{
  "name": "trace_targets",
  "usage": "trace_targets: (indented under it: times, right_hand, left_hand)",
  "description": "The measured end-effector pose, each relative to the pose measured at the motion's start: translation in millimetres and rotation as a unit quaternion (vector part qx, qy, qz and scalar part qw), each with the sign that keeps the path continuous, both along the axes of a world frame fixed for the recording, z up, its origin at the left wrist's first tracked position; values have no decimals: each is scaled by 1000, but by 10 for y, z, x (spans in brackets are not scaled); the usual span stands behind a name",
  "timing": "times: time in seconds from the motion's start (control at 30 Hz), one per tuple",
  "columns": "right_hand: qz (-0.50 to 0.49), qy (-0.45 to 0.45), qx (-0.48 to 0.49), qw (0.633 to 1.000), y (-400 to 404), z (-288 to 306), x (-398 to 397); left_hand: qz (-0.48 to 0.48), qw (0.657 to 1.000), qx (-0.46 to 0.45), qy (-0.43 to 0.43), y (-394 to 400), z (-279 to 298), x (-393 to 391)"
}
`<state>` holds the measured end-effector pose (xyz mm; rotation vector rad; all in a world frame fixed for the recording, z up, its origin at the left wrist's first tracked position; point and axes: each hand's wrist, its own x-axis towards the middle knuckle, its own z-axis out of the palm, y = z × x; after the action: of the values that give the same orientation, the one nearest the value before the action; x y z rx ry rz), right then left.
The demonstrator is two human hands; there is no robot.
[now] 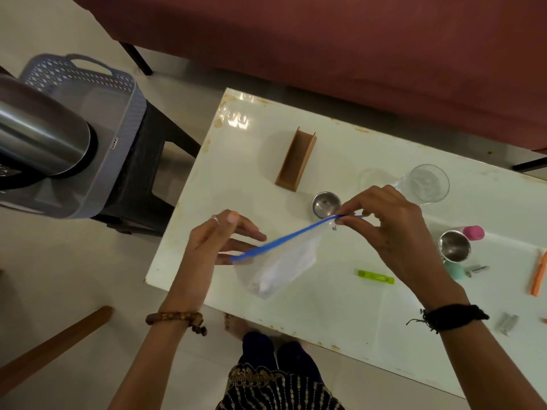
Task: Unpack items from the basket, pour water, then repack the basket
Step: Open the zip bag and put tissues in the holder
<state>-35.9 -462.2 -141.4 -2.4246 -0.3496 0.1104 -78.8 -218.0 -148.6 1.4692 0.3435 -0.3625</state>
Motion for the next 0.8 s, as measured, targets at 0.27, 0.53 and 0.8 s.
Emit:
trace_targets:
  times: [0.27, 0.53, 0.8]
  right_hand:
    - [66, -21, -9, 998, 188, 197, 46]
    - [-25, -35, 64, 997, 369, 208, -17]
    - [-111, 210, 202, 950, 701, -1, -338]
  left_hand:
    - [-179, 979, 99, 1, -311, 42, 189]
    - [-82, 993, 75, 34, -427, -37, 226]
    - [28, 993, -28, 114, -490, -2, 178]
